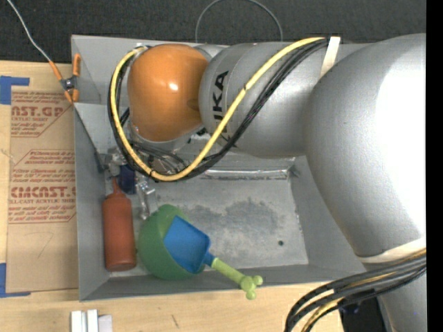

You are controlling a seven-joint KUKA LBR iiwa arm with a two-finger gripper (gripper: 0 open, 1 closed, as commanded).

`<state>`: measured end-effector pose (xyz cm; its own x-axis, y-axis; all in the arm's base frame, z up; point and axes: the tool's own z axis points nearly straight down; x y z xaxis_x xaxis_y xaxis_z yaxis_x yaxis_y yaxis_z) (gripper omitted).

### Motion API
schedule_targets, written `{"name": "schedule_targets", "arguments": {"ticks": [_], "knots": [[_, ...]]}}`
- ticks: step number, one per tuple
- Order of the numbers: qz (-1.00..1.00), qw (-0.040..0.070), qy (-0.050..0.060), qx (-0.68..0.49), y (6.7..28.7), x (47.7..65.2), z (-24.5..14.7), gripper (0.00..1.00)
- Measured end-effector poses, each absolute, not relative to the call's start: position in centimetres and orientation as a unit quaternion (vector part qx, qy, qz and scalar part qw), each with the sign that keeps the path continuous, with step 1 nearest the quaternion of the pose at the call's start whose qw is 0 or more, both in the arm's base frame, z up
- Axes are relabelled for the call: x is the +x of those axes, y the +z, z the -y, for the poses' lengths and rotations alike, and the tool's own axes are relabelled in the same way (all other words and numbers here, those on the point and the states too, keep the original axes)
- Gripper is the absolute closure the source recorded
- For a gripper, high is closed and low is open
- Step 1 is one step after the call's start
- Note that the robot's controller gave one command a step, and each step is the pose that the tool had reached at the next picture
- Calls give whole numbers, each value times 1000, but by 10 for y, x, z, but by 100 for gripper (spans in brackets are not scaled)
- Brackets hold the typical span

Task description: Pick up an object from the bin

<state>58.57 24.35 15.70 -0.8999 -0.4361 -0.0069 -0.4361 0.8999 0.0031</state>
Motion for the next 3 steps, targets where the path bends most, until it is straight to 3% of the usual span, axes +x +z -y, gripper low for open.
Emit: {"name": "schedule_targets", "arguments": {"ticks": [1,2,3], "knots": [[-949,0,2,-315,134,542,-247,0],[-903,4,2,-429,89,579,-245,0],[-841,2,3,-541,70,557,-249,100]]}}
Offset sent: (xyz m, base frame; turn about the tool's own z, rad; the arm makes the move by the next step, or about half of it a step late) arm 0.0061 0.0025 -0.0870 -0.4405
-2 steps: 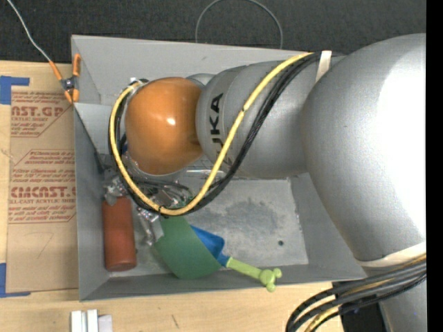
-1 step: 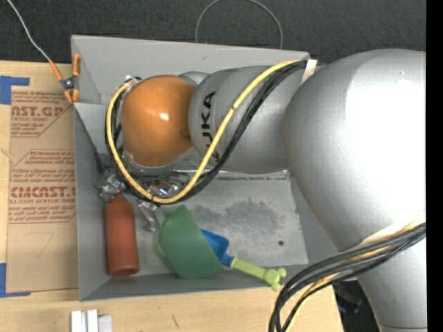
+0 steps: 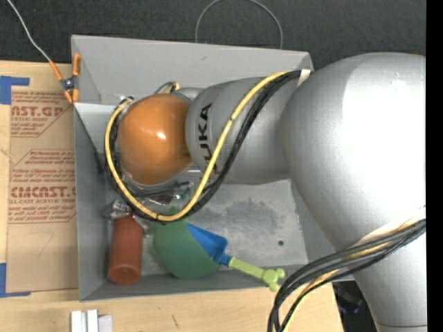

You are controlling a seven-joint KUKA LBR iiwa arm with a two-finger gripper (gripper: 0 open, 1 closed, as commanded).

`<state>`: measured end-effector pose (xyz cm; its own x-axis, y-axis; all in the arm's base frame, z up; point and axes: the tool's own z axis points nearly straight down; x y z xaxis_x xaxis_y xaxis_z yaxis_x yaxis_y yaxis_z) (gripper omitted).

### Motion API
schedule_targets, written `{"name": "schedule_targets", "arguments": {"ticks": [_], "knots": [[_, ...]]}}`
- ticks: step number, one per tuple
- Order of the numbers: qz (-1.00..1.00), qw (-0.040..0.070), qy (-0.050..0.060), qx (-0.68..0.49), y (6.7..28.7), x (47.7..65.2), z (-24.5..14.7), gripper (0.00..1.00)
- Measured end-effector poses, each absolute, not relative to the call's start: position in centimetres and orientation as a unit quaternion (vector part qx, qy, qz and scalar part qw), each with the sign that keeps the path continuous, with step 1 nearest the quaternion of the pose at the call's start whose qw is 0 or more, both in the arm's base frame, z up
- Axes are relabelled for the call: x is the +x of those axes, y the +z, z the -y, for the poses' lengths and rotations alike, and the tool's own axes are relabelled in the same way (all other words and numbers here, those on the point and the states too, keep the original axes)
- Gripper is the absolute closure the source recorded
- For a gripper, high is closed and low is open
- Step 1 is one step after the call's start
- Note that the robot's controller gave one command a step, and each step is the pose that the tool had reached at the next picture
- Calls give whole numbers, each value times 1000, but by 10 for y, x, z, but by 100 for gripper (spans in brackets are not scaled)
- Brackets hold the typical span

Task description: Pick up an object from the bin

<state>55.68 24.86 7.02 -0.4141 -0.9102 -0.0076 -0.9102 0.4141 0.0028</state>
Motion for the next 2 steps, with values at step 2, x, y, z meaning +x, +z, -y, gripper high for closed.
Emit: {"name": "schedule_targets", "arguments": {"ticks": [2], "knots": [[-841,6,4,-541,116,558,-250,100]]}}
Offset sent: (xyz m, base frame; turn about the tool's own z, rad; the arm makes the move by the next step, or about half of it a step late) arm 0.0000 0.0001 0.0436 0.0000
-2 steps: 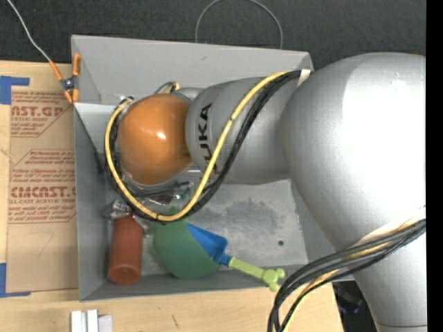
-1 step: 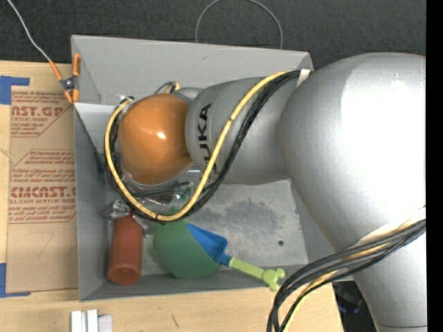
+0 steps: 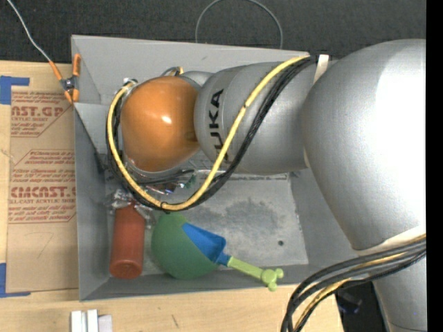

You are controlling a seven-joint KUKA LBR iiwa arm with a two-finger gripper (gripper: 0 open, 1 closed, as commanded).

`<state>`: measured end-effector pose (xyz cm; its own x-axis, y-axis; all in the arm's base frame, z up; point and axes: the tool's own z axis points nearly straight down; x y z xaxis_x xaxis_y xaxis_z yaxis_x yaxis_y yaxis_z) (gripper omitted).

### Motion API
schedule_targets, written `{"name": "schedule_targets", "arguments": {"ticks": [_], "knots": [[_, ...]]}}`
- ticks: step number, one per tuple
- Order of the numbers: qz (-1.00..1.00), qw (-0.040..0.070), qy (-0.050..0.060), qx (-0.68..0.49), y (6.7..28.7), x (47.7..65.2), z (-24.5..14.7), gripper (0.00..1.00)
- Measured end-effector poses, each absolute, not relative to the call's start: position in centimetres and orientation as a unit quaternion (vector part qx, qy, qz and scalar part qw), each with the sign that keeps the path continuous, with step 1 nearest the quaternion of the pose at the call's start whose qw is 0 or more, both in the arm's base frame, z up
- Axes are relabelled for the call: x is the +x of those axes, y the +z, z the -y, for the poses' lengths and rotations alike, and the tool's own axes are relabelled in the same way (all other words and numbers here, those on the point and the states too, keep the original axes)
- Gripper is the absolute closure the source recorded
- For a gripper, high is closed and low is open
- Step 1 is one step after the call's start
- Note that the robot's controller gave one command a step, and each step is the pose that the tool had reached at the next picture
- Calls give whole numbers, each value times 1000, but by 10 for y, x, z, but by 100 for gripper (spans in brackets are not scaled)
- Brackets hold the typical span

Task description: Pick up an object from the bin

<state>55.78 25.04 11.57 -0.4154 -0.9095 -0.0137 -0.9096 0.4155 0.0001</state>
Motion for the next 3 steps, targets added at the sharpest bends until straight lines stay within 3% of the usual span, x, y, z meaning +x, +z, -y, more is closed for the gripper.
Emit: {"name": "schedule_targets", "arguments": {"ticks": [1,2,3], "knots": [[-841,3,5,-540,92,556,-250,100],[-842,9,4,-540,133,559,-252,100],[-842,4,7,-540,117,556,-251,100]]}}
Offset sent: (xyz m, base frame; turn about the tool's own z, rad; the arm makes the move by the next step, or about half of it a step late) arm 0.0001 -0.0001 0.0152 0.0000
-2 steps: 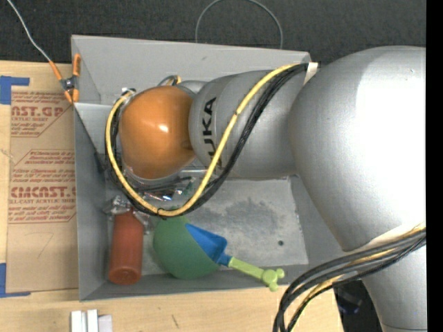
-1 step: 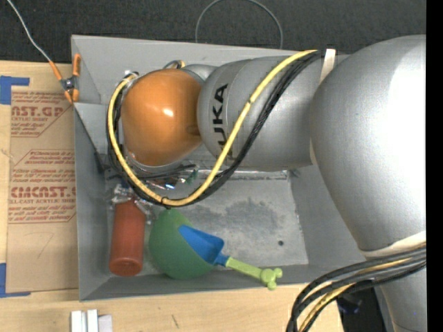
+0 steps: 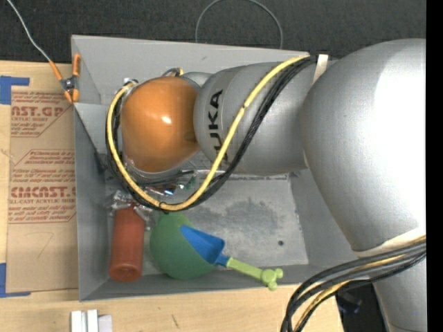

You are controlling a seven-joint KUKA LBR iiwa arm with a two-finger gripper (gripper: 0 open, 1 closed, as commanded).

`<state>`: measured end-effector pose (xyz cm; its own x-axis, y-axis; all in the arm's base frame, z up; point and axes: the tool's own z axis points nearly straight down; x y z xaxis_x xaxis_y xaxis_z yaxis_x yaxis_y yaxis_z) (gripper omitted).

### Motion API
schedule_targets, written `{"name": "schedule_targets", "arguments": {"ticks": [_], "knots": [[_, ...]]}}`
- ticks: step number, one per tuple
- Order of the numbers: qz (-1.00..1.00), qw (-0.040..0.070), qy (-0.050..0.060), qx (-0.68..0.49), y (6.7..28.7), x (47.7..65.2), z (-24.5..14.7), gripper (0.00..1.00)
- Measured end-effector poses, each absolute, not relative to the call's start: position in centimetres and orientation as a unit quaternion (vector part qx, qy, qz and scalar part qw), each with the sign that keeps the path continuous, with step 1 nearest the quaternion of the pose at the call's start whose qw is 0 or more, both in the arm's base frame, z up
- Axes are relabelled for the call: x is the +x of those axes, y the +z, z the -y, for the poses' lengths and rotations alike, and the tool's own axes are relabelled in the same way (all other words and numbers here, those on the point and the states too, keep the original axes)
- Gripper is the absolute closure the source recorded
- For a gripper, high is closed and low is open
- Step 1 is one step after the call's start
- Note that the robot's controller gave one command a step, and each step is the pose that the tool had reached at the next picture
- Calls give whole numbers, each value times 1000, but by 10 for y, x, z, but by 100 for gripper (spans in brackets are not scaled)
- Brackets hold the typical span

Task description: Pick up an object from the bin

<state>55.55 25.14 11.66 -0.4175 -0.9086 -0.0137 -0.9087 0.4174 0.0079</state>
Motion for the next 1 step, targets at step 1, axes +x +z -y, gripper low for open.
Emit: {"name": "schedule_targets", "arguments": {"ticks": [1], "knots": [[-842,12,5,-539,160,559,-254,100]]}}
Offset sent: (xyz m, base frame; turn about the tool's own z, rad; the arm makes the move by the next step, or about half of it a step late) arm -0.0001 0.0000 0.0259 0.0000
